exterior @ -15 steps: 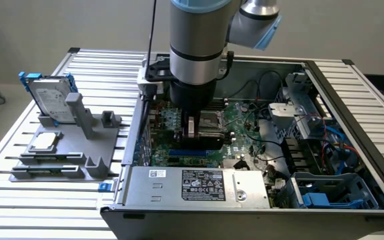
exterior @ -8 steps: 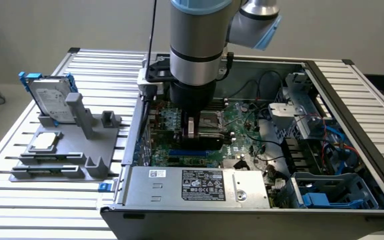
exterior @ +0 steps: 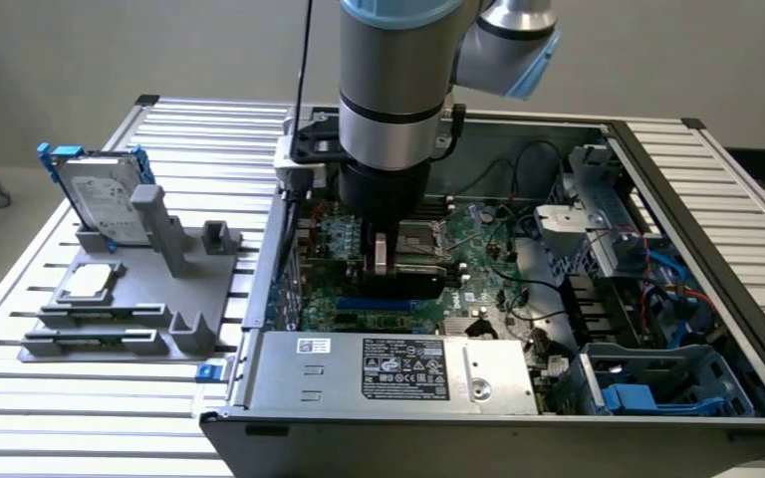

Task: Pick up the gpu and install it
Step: 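Insert the gpu into the slot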

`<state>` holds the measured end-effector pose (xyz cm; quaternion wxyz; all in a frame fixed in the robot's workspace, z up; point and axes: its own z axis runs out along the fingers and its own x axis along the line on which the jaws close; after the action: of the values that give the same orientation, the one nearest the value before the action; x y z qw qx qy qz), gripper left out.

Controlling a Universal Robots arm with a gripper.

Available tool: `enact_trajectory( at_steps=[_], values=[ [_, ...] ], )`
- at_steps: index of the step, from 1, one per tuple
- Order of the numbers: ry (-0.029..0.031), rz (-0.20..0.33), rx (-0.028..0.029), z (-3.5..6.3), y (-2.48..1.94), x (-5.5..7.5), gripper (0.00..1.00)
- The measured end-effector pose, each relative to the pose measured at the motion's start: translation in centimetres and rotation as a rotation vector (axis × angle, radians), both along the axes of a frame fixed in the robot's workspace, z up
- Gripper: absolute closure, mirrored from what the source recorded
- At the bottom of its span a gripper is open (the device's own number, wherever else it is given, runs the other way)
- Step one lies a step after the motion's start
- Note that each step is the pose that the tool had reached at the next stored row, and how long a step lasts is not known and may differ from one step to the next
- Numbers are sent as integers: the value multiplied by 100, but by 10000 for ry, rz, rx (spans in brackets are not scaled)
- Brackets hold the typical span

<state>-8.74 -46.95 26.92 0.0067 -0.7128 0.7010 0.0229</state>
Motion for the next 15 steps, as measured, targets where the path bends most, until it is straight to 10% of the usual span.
enact_trajectory(
  at_steps=[15],
  values=[
    [16,-112,2,-67,0,-3,73]
  ],
)
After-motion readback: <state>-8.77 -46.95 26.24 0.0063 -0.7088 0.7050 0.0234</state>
